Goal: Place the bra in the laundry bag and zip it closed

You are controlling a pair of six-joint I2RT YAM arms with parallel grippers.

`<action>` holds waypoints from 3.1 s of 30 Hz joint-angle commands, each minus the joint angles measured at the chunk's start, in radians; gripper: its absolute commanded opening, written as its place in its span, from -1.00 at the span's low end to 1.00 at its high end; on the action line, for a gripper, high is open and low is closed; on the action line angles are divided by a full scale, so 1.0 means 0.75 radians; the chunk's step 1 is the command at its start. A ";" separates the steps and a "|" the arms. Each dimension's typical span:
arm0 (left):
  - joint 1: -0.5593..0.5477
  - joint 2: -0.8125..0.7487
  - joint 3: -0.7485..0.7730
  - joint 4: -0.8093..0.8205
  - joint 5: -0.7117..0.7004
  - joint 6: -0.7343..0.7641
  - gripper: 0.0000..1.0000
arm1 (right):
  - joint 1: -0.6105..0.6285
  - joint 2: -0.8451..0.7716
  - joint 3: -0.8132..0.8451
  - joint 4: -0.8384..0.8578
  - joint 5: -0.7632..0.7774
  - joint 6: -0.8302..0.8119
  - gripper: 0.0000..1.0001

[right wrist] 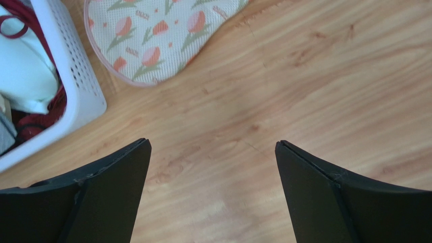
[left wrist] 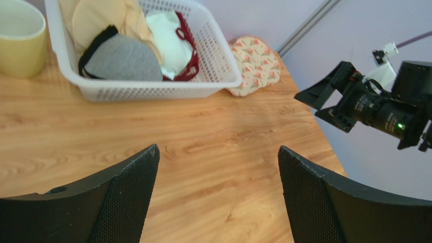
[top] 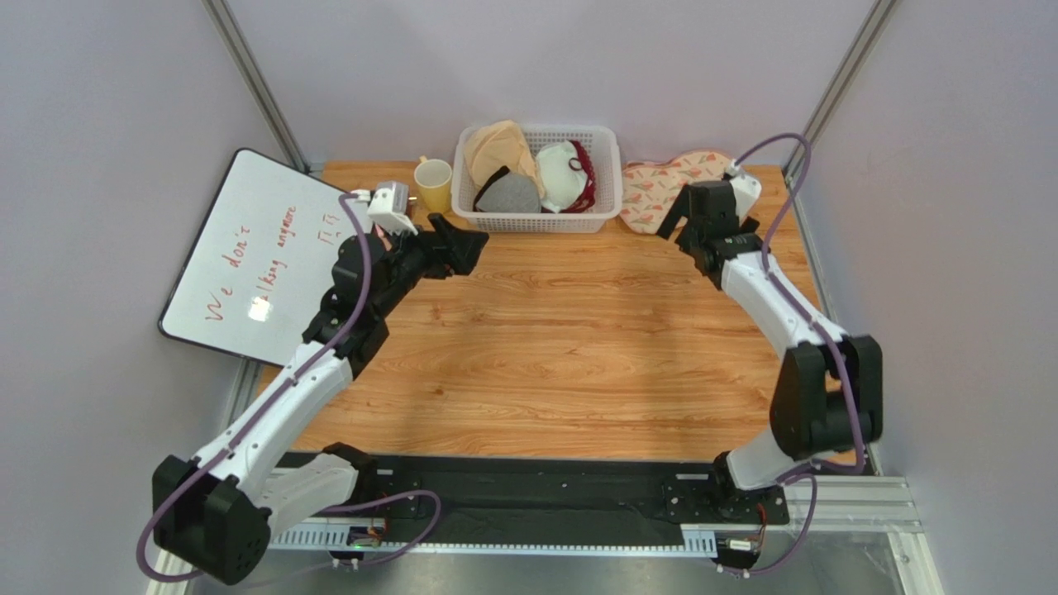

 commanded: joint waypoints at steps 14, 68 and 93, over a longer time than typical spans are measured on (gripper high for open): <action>0.003 0.372 0.013 0.503 -0.001 0.369 0.69 | -0.043 1.028 1.172 -0.165 0.047 0.216 0.40; 0.001 0.497 -0.093 0.700 0.128 0.341 0.57 | 0.068 0.801 0.794 -0.214 -0.039 -0.072 -0.34; -0.255 1.127 0.594 0.223 0.339 0.218 0.40 | 0.072 0.088 -0.036 0.029 -0.179 -0.280 -1.00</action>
